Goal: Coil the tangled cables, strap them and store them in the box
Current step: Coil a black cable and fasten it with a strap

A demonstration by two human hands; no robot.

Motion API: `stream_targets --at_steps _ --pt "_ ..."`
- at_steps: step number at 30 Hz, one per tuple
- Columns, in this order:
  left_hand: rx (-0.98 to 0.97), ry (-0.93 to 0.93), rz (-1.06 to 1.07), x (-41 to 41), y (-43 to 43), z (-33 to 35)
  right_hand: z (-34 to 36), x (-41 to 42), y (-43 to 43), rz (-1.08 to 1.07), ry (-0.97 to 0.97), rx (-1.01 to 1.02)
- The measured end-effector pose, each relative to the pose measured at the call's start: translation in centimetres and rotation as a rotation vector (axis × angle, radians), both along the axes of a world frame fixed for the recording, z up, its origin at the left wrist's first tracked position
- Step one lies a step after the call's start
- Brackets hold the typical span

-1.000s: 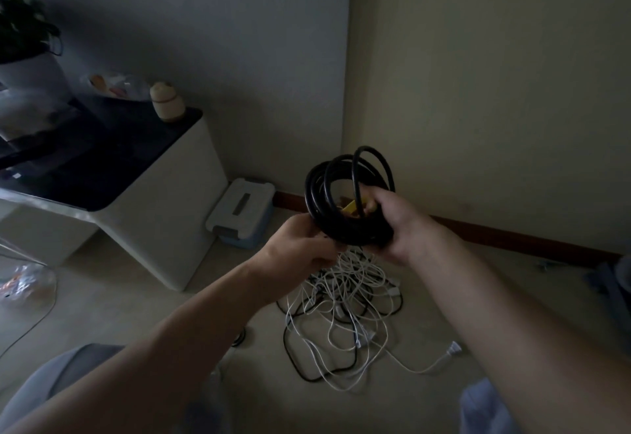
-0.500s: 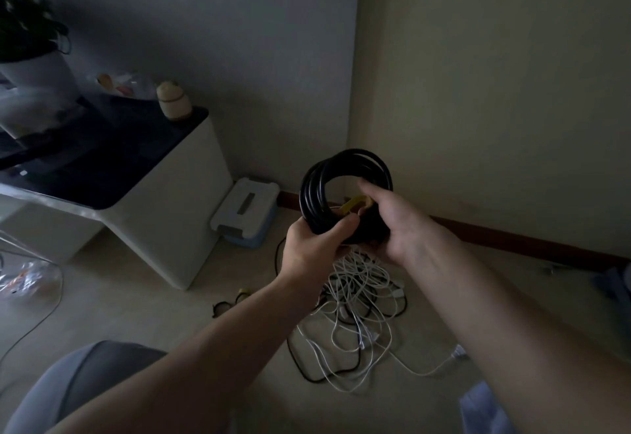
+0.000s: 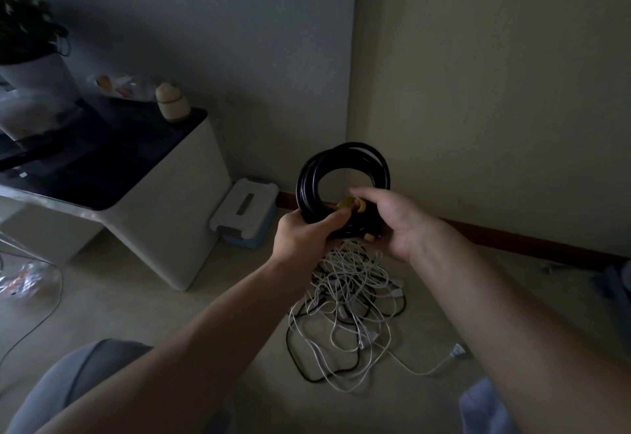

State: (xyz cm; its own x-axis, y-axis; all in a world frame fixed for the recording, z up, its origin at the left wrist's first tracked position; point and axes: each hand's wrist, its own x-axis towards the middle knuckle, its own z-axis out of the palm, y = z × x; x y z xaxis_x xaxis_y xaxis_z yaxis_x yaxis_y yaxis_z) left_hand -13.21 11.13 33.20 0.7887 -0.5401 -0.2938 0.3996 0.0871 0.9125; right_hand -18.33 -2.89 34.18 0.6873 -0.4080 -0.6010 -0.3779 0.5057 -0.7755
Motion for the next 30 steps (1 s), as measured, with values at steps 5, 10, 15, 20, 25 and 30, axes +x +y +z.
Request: stream_targets --at_steps 5,10,15,20,25,30 --pt "0.090 0.089 -0.007 0.7 -0.4 0.0 -0.2 -0.1 -0.3 -0.024 0.062 -0.137" --pt "0.118 0.114 -0.028 1.0 -0.6 -0.1 -0.4 -0.5 -0.4 -0.026 0.074 0.017" --pt "0.088 0.125 -0.047 0.9 -0.9 -0.2 -0.7 -0.5 0.3 -0.090 0.027 -0.018" --pt "0.099 0.135 -0.054 0.9 -1.1 -0.2 -1.0 -0.5 0.2 -0.228 -0.009 -0.329" --pt "0.093 0.139 -0.060 1.2 -1.0 0.0 -1.0 -0.4 0.5 -0.156 -0.034 -0.618" --pt "0.126 0.127 -0.038 1.6 -0.9 0.1 -0.8 -0.8 -0.2 0.005 -0.048 -0.743"
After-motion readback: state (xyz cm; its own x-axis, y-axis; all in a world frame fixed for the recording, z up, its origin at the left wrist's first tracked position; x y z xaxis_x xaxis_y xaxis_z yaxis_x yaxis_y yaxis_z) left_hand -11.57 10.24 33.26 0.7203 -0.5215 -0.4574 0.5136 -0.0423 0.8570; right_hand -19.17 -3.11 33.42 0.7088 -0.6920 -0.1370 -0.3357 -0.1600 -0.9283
